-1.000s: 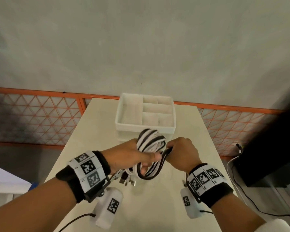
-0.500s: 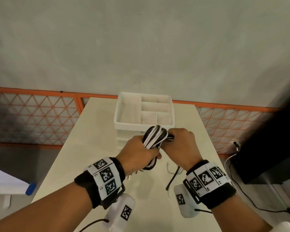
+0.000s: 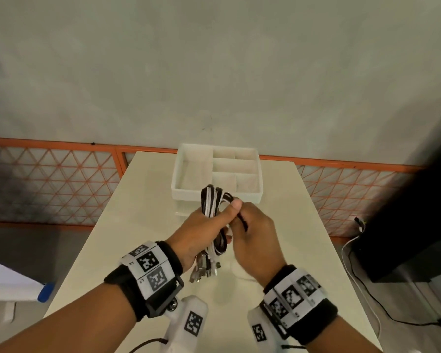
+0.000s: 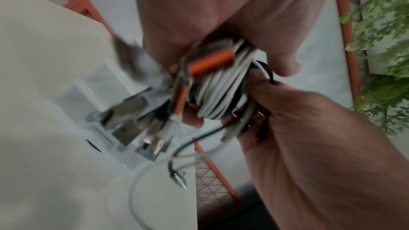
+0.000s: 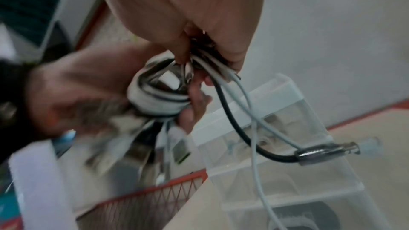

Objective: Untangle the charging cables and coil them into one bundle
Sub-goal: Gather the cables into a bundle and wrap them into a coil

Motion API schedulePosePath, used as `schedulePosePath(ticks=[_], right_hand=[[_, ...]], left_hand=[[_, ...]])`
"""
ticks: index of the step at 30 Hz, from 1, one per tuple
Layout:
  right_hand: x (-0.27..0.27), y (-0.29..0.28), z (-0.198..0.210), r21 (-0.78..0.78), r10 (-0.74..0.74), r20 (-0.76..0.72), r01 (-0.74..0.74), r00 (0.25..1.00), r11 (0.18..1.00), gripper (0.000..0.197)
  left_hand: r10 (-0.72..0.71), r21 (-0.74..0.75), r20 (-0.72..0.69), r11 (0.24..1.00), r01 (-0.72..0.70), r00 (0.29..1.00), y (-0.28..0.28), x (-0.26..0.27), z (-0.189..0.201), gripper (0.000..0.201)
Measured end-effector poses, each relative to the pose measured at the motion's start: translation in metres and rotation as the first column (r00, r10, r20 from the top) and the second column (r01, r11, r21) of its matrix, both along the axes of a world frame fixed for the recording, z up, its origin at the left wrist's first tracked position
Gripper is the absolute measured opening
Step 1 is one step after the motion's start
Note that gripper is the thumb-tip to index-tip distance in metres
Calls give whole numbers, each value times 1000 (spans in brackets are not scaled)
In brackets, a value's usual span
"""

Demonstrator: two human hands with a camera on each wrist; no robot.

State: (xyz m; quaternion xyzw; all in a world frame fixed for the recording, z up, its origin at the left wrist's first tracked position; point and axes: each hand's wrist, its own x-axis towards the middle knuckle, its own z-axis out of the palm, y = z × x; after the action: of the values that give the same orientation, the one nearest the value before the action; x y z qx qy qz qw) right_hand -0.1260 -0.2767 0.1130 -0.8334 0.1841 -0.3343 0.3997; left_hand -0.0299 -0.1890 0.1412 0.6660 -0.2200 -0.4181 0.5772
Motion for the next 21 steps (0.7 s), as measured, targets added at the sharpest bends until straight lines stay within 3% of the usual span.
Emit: schedulePosePath(ticks=[2,7,10,15,18,21], right_hand=[[5,12,-7,-59,48,-29,-50,998,997,33],[-4,18,-15,-138,139,-237,-175,961,975,52],[-7,12,-17,-76,187,-223,-208,957,975,55],[-4,18,-17,-51,174,-145,-183,974,982,51],[-8,17,-17,-87,190,-156,-205,969,975,47],[-13,15,-19,-66,261,-152,-273,953,960,60]], left_hand=[[2,-34,-26,999,-3,1000,-3,-2,1,64],[246,-86,-143,962,-260,959,-3,4,3,23],[219,-114,-171,964,-240,961,0,7,4,26],[153,-172,-74,971,-164,985,-1,2,8,35],[202,-193,-69,958,-212,977,0,1,7,44],[261,-238,-144,927,-289,955,2,6,10,35]])
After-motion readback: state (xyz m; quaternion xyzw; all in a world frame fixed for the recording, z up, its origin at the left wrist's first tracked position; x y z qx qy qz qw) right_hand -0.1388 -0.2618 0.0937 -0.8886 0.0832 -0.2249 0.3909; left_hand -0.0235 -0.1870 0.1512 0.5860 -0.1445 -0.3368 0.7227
